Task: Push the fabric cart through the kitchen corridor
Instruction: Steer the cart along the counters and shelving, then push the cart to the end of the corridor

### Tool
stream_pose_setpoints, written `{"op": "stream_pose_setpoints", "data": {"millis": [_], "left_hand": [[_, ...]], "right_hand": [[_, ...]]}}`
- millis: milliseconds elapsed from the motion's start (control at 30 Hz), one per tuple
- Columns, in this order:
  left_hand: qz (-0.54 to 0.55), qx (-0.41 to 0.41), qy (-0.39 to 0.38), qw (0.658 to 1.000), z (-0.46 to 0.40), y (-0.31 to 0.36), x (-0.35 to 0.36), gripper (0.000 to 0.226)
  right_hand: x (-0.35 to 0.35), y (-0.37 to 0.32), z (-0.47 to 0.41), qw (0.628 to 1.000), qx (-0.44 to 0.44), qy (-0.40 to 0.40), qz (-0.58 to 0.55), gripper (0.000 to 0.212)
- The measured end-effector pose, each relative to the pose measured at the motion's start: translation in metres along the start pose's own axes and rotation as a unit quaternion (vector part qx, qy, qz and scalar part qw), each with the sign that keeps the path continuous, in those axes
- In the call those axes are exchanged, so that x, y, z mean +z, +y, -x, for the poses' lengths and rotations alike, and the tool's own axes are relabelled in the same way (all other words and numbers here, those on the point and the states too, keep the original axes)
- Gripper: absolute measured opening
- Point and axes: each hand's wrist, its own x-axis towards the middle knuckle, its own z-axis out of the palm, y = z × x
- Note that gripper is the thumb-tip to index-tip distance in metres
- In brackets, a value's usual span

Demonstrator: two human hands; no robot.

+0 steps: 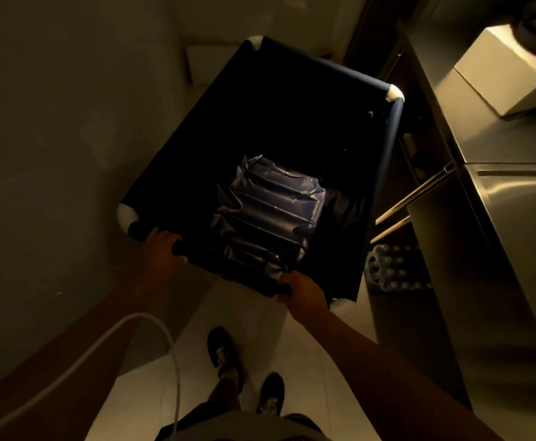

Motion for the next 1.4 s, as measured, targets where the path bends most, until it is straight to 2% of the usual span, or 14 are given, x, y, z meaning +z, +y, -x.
{"op": "stream_pose_setpoints", "data": {"millis": [167,267,400,533,633,733,933,1233,1400], "left_hand": [[-0.020,-0.042,-0.026,0.999,0.035,-0.011,0.009,0.047],[-0.010,-0.049,-0.019,0.999,0.056,-0.018,0.018,0.044],[-0.007,-0.049,-0.021,0.999,0.078,-0.024,0.027,0.043],[-0.001,-0.098,-0.059,0.993,0.102,-0.030,0.033,0.055],[0.013,-0.139,-0.014,0.990,0.122,-0.033,0.040,0.058],[-0.014,-0.108,-0.044,0.993,0.134,-0.038,0.046,0.055],[-0.015,-0.075,0.021,0.997,0.159,-0.037,0.057,0.050],[-0.002,-0.143,0.021,0.989,0.177,-0.028,0.068,0.055],[0.029,-0.162,0.058,0.985,0.183,-0.018,0.073,0.057]], "right_hand": [[0.011,0.003,0.018,0.999,-0.028,-0.014,0.026,0.034],[0.017,0.003,0.029,0.998,-0.033,-0.026,0.041,0.039],[0.023,0.003,0.041,0.997,-0.041,-0.047,0.053,0.035],[0.032,0.005,0.057,0.995,-0.052,-0.052,0.062,0.039],[0.038,0.007,0.068,0.995,-0.059,-0.052,0.068,0.039],[0.042,0.008,0.079,0.992,-0.075,-0.058,0.085,0.042],[0.048,0.010,0.094,0.987,-0.105,-0.046,0.115,0.045],[0.042,0.018,0.097,0.982,-0.123,-0.033,0.139,0.037],[0.033,0.022,0.091,0.981,-0.124,-0.028,0.149,0.038]]}}
